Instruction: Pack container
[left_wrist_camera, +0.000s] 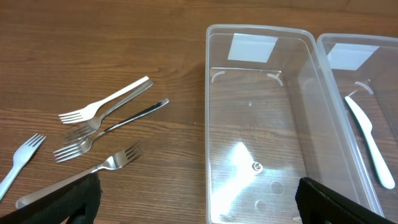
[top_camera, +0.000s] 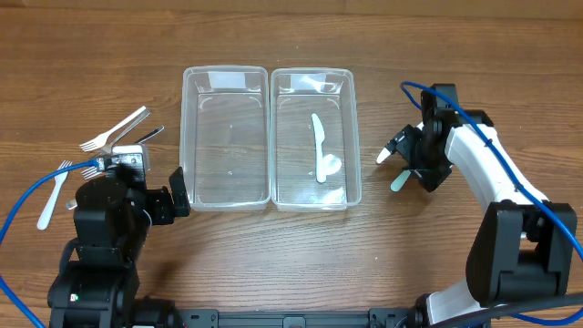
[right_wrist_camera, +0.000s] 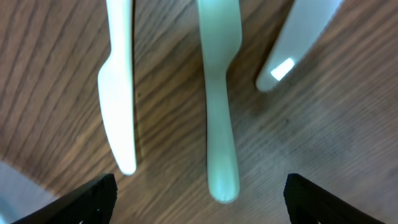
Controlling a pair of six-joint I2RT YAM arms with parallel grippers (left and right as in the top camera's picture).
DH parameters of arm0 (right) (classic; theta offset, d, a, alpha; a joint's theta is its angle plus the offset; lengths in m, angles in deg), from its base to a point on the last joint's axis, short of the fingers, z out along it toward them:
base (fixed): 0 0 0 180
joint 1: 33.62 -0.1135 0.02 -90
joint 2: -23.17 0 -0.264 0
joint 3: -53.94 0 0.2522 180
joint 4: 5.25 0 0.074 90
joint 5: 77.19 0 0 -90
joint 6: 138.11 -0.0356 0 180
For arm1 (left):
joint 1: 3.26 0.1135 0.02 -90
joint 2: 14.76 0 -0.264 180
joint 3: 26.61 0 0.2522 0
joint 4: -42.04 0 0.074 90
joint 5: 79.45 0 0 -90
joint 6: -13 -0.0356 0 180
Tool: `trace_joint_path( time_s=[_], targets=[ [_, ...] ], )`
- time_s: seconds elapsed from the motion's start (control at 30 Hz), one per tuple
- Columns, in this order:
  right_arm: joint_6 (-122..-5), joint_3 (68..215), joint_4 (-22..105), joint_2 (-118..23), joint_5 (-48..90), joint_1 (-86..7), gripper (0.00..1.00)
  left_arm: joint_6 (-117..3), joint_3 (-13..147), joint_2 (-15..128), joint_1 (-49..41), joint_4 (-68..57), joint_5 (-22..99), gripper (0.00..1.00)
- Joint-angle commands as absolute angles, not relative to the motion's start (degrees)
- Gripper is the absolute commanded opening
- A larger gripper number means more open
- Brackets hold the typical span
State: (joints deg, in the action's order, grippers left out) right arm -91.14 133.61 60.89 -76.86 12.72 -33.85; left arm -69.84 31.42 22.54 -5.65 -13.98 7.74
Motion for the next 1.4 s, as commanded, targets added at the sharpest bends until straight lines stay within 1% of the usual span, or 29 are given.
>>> trace_joint_path(
  time_s=[0.0,0.1,0.43,0.57,0.67,0.97,1.0,1.03,1.07,1.1,1.2,1.27,1.3,1.33,1.37],
  targets=[
    [-89.9,130.5,57.5,-76.8,14.1,-33.4,0.88,-69.2,32.9,22.4,-5.9,-13.9,7.6,1.00],
    [-89.9,127.6,54.3,-76.8,14.0,-33.4,0.88,-69.2,32.9,22.4,-5.9,-13.9,7.6,1.00],
    [-90.3,123.1,51.8,-76.8,12.3,-33.0,0.85,-69.2,32.9,22.4,-5.9,-14.0,7.6,1.00],
    [-90.3,123.1,51.7,-76.9,12.2,-32.0,0.85,-69.2,32.9,22.4,-5.9,-14.4,7.6,1.00],
    [-90.3,123.1,51.7,-77.3,10.7,-31.7,0.83,-69.2,32.9,22.4,-5.9,-15.1,7.6,1.00],
    [-89.8,123.1,51.7,-81.8,9.7,-31.7,0.80,-69.2,32.9,22.4,-5.9,-15.2,7.6,1.00],
    [-89.8,123.1,51.7,-81.8,9.7,-31.7,0.79,-69.2,32.9,22.4,-5.9,-15.2,7.6,1.00],
    [-89.8,123.1,51.8,-81.8,9.9,-31.7,0.75,-69.2,32.9,22.4,-5.9,-15.2,7.6,1.00],
    [-89.8,123.1,51.9,-81.8,10.0,-31.7,0.70,-69.2,32.9,22.4,-5.9,-15.2,7.6,1.00],
    [-89.9,123.1,52.3,-81.8,10.3,-31.7,0.62,-69.2,32.9,22.4,-5.9,-15.2,7.6,1.00],
    [-89.8,123.1,52.7,-81.8,10.4,-31.7,0.49,-69.2,32.9,22.4,-5.9,-15.2,7.6,1.00],
    [-89.8,123.1,52.8,-81.8,10.4,-31.7,0.46,-69.2,32.9,22.4,-5.9,-15.2,7.6,1.00],
    [-89.8,123.1,52.8,-81.8,10.4,-31.7,0.42,-69.2,32.9,22.4,-5.9,-15.2,7.6,1.00],
    [-89.8,123.1,52.8,-81.8,10.4,-31.7,0.36,-69.2,32.9,22.4,-5.9,-15.2,7.6,1.00],
    [-89.8,123.1,52.8,-81.8,10.4,-31.7,0.34,-69.2,32.9,22.4,-5.9,-15.2,7.6,1.00]
  ],
)
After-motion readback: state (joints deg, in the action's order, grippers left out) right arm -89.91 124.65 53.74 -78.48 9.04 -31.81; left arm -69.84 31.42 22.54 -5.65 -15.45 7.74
